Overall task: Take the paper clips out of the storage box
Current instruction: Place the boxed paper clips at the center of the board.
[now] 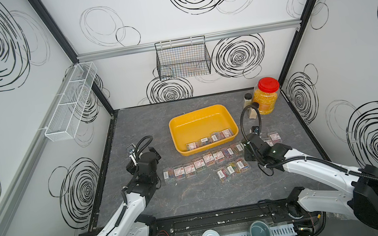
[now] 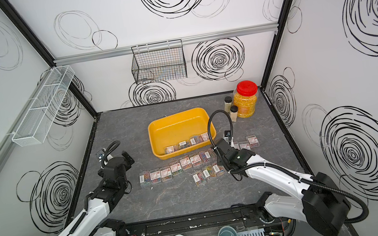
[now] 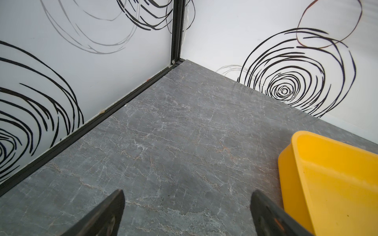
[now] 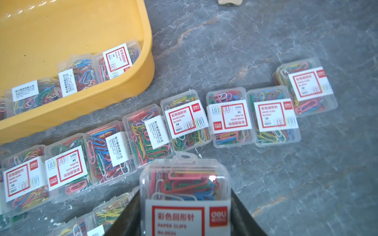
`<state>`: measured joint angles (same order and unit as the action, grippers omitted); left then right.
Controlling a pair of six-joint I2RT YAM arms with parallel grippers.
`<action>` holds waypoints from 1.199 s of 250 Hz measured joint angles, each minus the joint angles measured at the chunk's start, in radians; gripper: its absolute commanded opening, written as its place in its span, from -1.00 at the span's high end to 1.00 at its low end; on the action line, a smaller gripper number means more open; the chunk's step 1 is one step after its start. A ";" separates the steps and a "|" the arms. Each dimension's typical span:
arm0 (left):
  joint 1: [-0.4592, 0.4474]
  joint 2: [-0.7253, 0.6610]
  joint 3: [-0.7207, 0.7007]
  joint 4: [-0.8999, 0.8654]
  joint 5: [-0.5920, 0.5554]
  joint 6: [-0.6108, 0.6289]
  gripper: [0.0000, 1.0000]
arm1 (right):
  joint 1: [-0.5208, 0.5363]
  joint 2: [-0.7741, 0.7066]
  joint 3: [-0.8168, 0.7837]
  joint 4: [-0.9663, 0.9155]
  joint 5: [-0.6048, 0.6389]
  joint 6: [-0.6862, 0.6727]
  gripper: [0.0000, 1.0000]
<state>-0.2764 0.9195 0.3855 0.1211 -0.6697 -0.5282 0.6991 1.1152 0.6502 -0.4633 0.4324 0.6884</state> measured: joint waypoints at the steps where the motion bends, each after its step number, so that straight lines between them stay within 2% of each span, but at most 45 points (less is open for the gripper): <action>1: 0.000 0.000 0.000 0.000 0.000 0.000 -0.98 | 0.001 -0.005 -0.003 -0.001 0.000 0.004 0.12; 46: 0.005 -0.034 -0.014 0.000 0.000 -0.003 -0.98 | 0.010 -0.106 -0.069 -0.005 0.003 0.078 0.10; 112: 0.021 -0.054 -0.021 -0.006 0.000 -0.013 -0.98 | 0.013 -0.114 -0.093 -0.019 0.013 0.131 0.07; 227: 0.021 -0.043 -0.027 -0.008 0.001 -0.015 -0.98 | 0.005 0.027 -0.149 0.057 -0.021 0.137 0.09; 300: 0.021 -0.035 -0.027 -0.009 0.002 -0.016 -0.98 | -0.071 0.009 -0.220 0.114 -0.066 0.138 0.07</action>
<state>-0.2550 0.8848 0.3588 0.1120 -0.6682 -0.5438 0.6277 1.1240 0.4305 -0.3492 0.3664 0.8261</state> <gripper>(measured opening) 0.990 0.525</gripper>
